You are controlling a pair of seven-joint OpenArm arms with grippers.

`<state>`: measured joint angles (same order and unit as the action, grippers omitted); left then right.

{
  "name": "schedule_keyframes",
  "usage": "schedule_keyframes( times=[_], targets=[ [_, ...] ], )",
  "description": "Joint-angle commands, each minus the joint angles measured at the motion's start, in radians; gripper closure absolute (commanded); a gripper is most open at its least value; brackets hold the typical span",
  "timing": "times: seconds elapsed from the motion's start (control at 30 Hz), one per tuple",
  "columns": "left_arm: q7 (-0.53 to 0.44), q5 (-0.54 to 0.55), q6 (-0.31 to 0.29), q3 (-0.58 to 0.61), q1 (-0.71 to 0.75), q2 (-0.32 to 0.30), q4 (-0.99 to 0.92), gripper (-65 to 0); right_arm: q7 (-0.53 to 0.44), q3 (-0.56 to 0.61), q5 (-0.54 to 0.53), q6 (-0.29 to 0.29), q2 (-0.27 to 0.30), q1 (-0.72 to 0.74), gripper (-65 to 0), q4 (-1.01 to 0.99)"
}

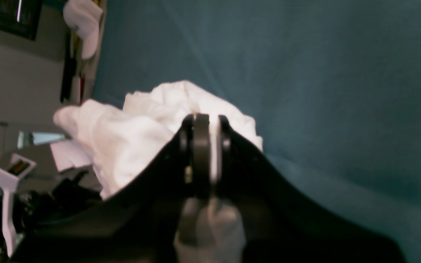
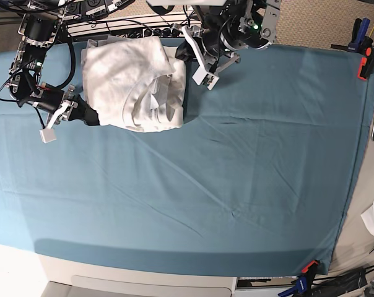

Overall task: Fold the T-shirt properly
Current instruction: 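Grasp the bundle sides with both grippers and straighten it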

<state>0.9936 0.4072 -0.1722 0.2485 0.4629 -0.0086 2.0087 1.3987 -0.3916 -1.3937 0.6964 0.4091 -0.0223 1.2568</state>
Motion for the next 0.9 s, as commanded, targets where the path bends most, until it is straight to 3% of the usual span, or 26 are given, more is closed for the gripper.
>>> schedule_keyframes(
  times=[0.0,0.27,0.53,0.87],
  targets=[
    [-0.014,0.013,-0.008,0.003,-0.001,0.005,0.024,0.0,-0.002,-0.018,-0.027,0.002,0.020,0.002,0.0,0.036],
    [-0.012,-0.016,-0.008,0.003,-0.043,0.006,0.023,0.0,-0.002,-0.123,0.049,0.002,0.020,-0.086,0.0,0.174],
    [-0.026,-0.057,-0.007,0.003,-0.115,0.006,0.011,0.0,-0.002,-0.127,0.047,0.002,0.009,-0.173,0.0,0.177],
    [-0.032,-0.057,-0.007,0.003,-0.306,0.006,-0.182,0.0,-0.002,-0.127,0.014,0.002,-0.080,-0.244,0.0,0.177]
  ],
)
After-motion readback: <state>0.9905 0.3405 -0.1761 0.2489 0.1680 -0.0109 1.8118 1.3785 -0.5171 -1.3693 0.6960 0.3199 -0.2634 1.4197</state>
